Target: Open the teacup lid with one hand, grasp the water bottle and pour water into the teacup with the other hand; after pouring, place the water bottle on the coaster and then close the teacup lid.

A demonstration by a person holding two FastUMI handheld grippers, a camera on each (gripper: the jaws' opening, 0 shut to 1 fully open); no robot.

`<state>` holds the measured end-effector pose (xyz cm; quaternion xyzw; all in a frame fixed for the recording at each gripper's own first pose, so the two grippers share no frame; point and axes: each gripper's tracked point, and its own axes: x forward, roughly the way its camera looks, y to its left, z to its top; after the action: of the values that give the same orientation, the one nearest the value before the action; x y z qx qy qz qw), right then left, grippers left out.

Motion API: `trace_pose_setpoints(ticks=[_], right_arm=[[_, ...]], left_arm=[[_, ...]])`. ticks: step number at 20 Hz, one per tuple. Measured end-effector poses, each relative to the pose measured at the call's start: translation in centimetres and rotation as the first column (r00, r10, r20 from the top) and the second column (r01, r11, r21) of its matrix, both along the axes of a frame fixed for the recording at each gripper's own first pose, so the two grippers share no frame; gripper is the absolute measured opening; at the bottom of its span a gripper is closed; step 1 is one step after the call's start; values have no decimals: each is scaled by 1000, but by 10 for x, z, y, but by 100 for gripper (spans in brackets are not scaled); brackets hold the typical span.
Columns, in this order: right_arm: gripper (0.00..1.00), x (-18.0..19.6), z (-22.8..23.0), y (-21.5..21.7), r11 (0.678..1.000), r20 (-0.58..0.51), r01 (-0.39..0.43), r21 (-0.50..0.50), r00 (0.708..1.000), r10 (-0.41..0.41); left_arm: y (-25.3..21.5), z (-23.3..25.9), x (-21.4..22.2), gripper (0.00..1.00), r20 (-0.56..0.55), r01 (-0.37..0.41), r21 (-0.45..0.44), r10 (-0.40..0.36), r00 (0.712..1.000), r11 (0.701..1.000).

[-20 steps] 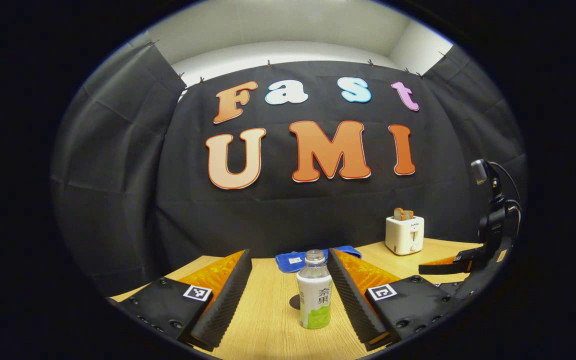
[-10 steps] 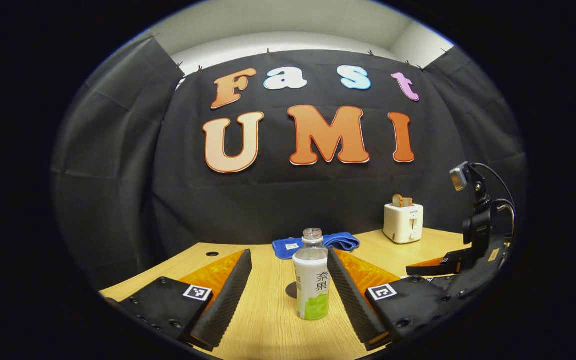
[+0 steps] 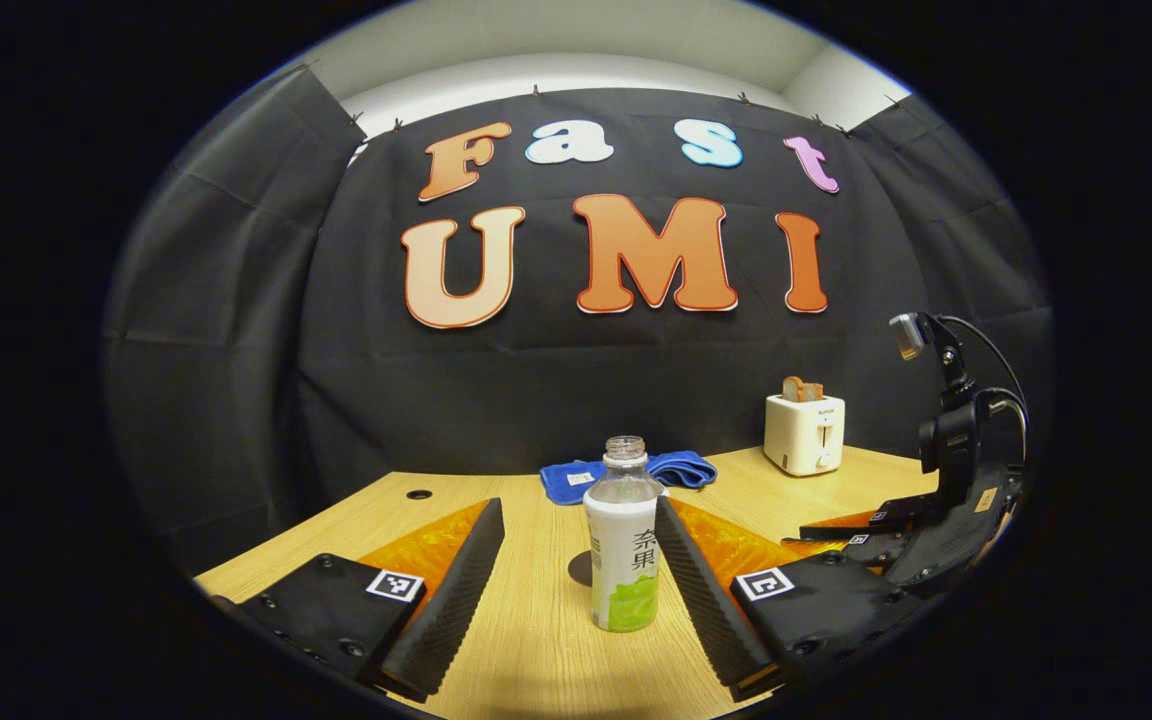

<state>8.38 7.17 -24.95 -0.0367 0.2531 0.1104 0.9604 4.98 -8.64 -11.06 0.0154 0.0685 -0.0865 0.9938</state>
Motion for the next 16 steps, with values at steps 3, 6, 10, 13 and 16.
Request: trace_pose_setpoints(ticks=[3, 6, 10, 13, 16], right_arm=[[21, 1, 6, -3, 1000, 7, 11, 29, 1000, -12], [21, 2, 18, -7, 997, 24, 23, 71, 999, -25], [21, 4, 34, -13, 994, 49, 33, 105, 998, -39], [21, 4, 43, -20, 993, 67, 41, 113, 997, -49], [21, 4, 50, -26, 991, 76, 52, 122, 995, -62]], left_arm=[[-7, -7, 4, 95, -11, 19, -3, -19, 1000, 1000], [-18, -21, 8, 95, -44, 47, -7, -47, 998, 999], [-24, -39, 13, 95, -77, 71, -4, -71, 994, 997], [-32, -62, 27, 95, -127, 75, -9, -76, 989, 997], [-32, -77, 37, 98, -155, 61, 17, -58, 986, 998]])
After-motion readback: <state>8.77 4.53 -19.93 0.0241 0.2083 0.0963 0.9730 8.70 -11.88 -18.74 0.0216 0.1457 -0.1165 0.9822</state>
